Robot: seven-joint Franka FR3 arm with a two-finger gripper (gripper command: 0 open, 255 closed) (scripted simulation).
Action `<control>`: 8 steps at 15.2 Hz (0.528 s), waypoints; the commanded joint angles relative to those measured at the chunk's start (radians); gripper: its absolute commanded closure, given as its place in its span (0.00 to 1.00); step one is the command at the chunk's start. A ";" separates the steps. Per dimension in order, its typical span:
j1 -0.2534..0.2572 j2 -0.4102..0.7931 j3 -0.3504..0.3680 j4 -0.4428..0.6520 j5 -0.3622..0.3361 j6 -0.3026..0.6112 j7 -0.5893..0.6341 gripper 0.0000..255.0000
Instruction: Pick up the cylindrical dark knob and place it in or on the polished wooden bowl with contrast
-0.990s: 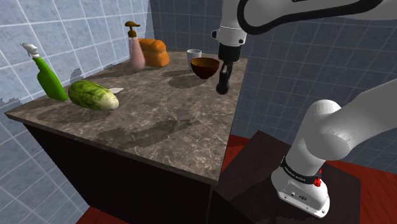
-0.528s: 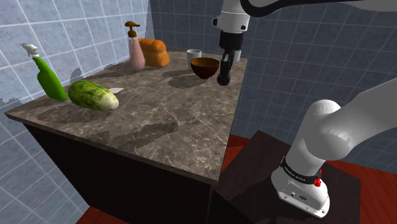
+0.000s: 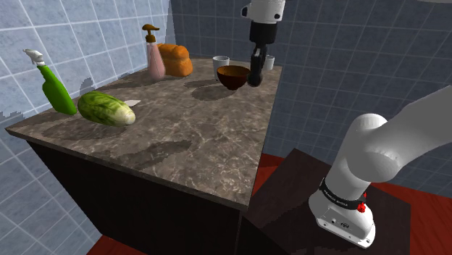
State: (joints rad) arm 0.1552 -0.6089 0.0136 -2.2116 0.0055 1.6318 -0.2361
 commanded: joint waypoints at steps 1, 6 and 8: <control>-0.011 0.046 -0.026 0.036 -0.014 0.010 -0.032 1.00; -0.037 0.188 -0.097 0.152 -0.039 0.036 -0.122 1.00; -0.046 0.248 -0.124 0.207 -0.043 0.043 -0.158 1.00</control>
State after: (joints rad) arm 0.1126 -0.4035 -0.0979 -2.0348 -0.0359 1.6618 -0.3771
